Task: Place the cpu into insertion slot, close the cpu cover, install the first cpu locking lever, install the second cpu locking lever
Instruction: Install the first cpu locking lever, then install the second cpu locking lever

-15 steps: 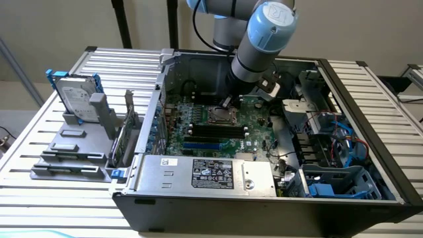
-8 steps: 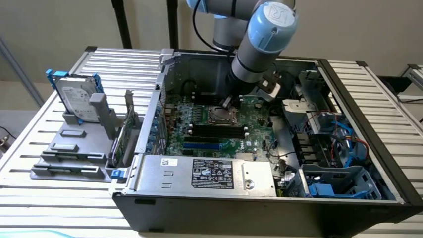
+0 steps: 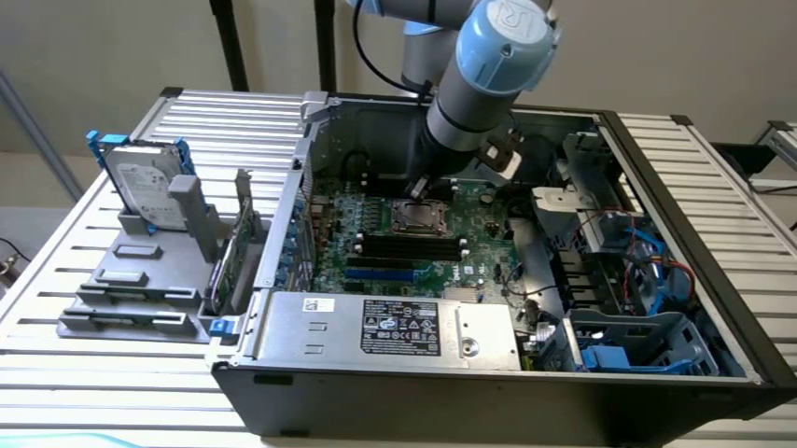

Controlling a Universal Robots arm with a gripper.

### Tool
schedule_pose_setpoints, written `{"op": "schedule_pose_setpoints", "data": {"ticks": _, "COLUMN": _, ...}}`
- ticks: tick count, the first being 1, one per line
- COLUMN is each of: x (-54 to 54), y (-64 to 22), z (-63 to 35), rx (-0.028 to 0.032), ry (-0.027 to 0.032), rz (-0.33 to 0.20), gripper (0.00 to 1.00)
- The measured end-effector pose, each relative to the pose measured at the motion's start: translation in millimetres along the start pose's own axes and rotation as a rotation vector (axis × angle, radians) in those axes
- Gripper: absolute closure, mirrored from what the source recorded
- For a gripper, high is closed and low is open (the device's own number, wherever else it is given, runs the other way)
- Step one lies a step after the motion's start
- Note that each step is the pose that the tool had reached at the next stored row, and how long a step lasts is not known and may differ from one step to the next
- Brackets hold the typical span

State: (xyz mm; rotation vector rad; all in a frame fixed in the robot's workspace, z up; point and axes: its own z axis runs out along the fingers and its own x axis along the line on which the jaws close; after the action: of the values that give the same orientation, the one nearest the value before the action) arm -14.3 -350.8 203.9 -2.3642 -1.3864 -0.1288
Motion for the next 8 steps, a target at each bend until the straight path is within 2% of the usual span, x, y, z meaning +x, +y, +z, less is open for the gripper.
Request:
{"op": "schedule_pose_setpoints", "data": {"ticks": 3, "x": -0.5, "y": -0.5, "z": -0.2, "rx": 0.0024, "ry": 0.0038, "rz": -0.001, "gripper": 0.89}}
{"op": "schedule_pose_setpoints", "data": {"ticks": 8, "x": -0.5, "y": -0.5, "z": -0.2, "rx": 0.0024, "ry": 0.004, "rz": -0.001, "gripper": 0.89}}
